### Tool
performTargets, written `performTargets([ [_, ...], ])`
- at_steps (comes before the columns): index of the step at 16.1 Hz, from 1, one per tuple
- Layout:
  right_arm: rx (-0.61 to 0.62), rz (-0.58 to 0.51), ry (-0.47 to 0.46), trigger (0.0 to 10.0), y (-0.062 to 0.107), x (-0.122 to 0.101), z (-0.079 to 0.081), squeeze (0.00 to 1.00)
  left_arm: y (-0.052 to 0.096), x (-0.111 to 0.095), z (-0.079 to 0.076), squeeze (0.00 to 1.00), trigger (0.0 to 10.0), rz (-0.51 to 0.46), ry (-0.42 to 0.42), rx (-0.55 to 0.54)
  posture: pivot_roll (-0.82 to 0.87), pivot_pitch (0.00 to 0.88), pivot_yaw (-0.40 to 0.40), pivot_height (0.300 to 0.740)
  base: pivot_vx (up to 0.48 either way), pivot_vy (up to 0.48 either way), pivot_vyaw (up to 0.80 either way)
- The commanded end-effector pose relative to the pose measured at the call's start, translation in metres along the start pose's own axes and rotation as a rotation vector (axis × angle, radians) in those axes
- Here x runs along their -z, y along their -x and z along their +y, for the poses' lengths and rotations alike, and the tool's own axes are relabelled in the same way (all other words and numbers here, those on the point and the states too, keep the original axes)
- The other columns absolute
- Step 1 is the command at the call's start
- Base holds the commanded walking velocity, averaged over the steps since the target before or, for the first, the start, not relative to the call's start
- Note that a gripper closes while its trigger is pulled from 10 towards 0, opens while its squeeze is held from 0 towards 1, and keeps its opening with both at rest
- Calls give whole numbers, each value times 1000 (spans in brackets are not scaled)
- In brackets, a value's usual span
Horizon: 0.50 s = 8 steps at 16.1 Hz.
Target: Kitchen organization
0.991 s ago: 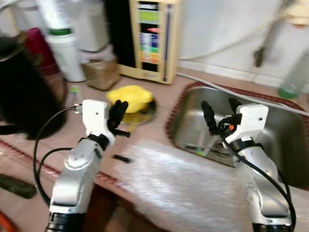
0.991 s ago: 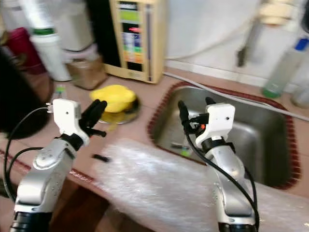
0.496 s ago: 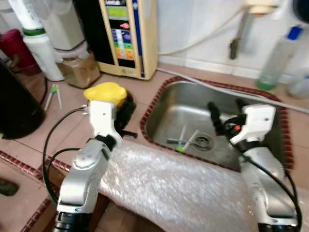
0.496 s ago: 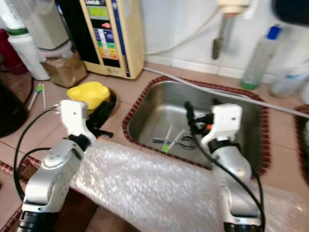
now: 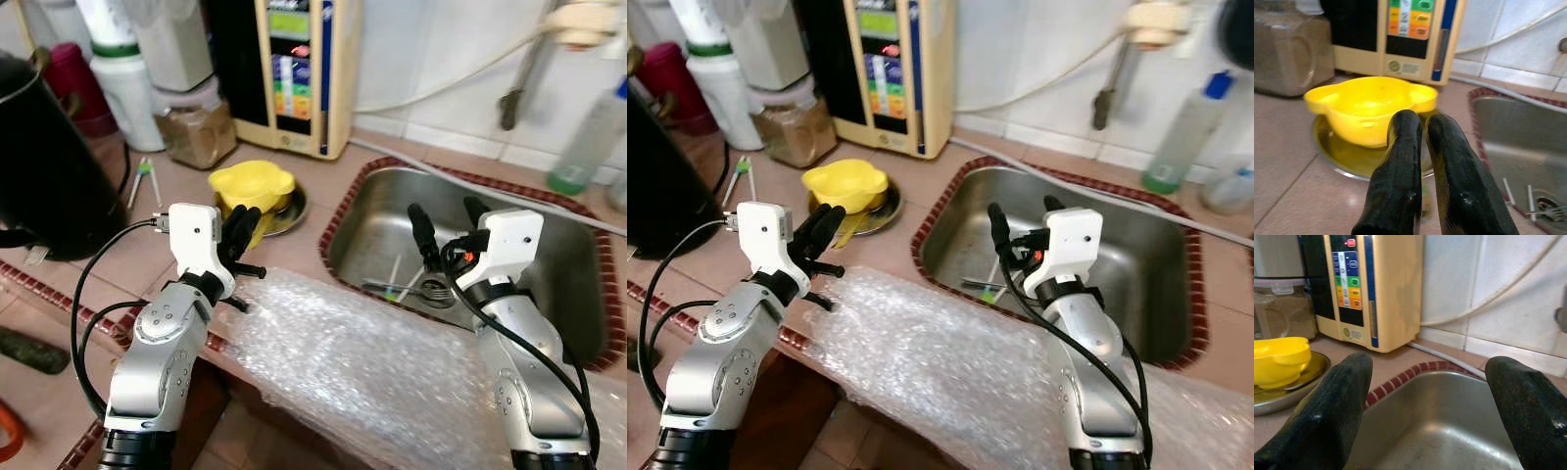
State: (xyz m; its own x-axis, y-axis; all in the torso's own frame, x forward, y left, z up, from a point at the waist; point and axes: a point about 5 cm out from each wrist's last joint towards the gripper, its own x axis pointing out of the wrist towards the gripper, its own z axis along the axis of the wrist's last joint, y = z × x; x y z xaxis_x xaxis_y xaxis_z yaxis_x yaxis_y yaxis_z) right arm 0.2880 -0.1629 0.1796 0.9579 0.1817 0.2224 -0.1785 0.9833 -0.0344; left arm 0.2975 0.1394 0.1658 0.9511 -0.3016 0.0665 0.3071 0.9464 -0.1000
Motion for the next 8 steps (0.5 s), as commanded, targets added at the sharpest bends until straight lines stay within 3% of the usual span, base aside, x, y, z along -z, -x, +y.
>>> performTargets([
  [1, 16, -27, 21, 10000, -1, -7, -3, 0, -1, -3, 1, 0, 10000, -8, -9, -4, 8, 83, 38, 740, 0, 0, 0],
  [6, 20, -85, 21, 10000, -4, -20, -4, 0, -6, -12, 7, 0, 10000, -62, -62, -65, 4, 81, 35, 740, 0, 0, 0],
  [8, 9, -72, 18, 10000, -3, -17, -2, 0, -18, -13, 22, 0, 10000, -56, -55, -149, 2, 83, 29, 740, 0, 0, 0],
])
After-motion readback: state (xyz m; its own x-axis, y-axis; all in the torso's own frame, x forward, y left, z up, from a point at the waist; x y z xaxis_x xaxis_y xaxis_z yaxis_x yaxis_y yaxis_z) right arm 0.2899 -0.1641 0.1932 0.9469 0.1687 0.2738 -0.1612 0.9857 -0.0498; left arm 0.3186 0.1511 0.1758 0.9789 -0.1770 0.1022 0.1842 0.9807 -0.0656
